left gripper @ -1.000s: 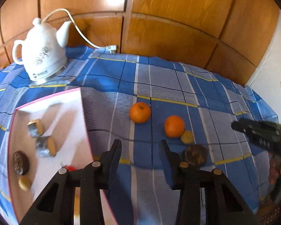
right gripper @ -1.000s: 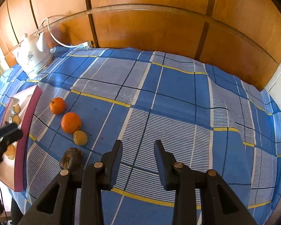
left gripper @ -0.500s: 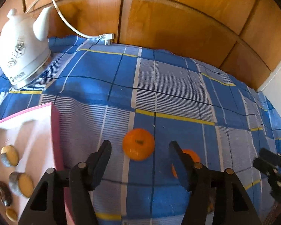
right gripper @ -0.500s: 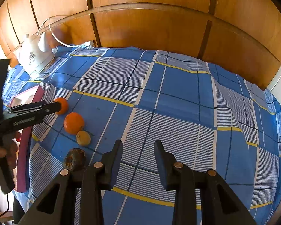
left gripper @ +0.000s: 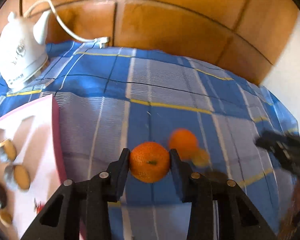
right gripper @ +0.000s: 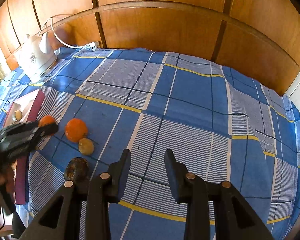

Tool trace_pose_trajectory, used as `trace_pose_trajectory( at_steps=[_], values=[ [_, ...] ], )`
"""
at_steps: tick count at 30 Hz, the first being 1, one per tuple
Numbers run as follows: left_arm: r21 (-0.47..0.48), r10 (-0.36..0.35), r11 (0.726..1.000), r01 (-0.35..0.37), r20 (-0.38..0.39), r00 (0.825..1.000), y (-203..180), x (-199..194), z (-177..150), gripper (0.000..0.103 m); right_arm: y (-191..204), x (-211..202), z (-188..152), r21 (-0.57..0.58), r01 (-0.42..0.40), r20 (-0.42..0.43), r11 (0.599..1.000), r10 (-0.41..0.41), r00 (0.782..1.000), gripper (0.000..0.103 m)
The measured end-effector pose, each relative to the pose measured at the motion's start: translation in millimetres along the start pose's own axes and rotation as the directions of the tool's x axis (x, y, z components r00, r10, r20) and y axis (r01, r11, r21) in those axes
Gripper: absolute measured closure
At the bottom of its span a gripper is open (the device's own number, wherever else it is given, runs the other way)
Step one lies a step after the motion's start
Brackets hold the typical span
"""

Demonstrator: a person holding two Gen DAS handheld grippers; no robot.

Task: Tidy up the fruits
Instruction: 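Grasp a mandarin orange with the left tool, then carry the orange toward the tray with the left tool while the right grasps the small yellow-green fruit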

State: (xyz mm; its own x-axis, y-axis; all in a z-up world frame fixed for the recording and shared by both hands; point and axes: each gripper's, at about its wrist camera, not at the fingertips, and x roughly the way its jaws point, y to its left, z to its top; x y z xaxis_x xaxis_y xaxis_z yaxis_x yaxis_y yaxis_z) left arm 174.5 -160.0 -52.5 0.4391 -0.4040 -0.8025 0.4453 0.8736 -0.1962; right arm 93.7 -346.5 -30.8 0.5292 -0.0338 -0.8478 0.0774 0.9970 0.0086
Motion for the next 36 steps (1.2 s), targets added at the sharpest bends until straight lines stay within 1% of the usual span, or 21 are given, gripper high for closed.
trace_pose_trajectory(
  at_steps=[3, 6, 8, 11, 12, 16, 19, 22, 25, 27, 28, 33, 36],
  values=[
    [0.052, -0.028, 0.998, 0.028, 0.005, 1.0, -14, -18, -26, 0.063, 0, 1, -1, 0.006, -0.008, -0.006, 1.0, 0.008, 1.0, 0.068],
    [0.066, -0.05, 0.997, 0.051, -0.018, 0.999, -23, -28, -54, 0.063, 2, 2, -1, 0.007, -0.026, -0.011, 1.0, 0.027, 1.0, 0.068],
    [0.085, -0.049, 0.995, 0.051, -0.032, 0.998, -30, -31, -74, 0.063, 3, 2, -2, 0.006, -0.035, -0.012, 0.999, 0.036, 0.999, 0.068],
    [0.085, -0.055, 0.995, 0.059, -0.043, 0.998, -33, -31, -98, 0.063, 5, 3, -4, 0.003, -0.045, -0.016, 0.999, 0.045, 0.999, 0.068],
    [0.09, -0.053, 0.994, 0.055, -0.025, 0.998, -33, -32, -101, 0.063, 5, 4, -4, 0.002, -0.053, -0.017, 0.999, 0.053, 0.998, 0.068],
    [0.117, -0.043, 0.992, 0.043, -0.006, 0.999, -37, -34, -111, 0.063, 8, 2, -4, 0.014, -0.131, -0.012, 0.991, 0.131, 0.991, 0.068],
    [0.152, -0.025, 0.988, 0.023, 0.009, 1.0, -40, -33, -116, 0.063, 17, -1, -5, 0.006, -0.204, -0.006, 0.979, 0.204, 0.979, 0.068],
    [0.16, -0.029, 0.987, 0.025, 0.019, 0.999, -39, -33, -116, 0.063, 31, -2, -5, -0.035, -0.228, -0.001, 0.973, 0.229, 0.974, 0.068],
    [0.168, -0.03, 0.985, 0.025, 0.025, 0.999, -38, -33, -117, 0.063, 47, 7, -4, -0.078, -0.235, -0.039, 0.969, 0.233, 0.972, 0.068],
    [0.169, -0.032, 0.985, 0.027, 0.028, 0.999, -39, -33, -117, 0.063, 59, 14, -3, -0.12, -0.225, -0.066, 0.967, 0.218, 0.974, 0.068],
    [0.169, -0.034, 0.985, 0.028, 0.03, 0.999, -39, -33, -117, 0.063, 64, 18, -2, -0.154, -0.244, -0.099, 0.957, 0.231, 0.968, 0.068],
    [0.17, -0.035, 0.985, 0.028, 0.037, 0.999, -39, -34, -118, 0.063, 82, 35, 6, -0.2, -0.22, -0.13, 0.955, 0.197, 0.972, 0.068],
    [0.174, -0.035, 0.984, 0.028, 0.039, 0.999, -39, -34, -118, 0.062, 91, 49, 11, -0.208, -0.215, -0.161, 0.954, 0.184, 0.97, 0.068]
  ],
)
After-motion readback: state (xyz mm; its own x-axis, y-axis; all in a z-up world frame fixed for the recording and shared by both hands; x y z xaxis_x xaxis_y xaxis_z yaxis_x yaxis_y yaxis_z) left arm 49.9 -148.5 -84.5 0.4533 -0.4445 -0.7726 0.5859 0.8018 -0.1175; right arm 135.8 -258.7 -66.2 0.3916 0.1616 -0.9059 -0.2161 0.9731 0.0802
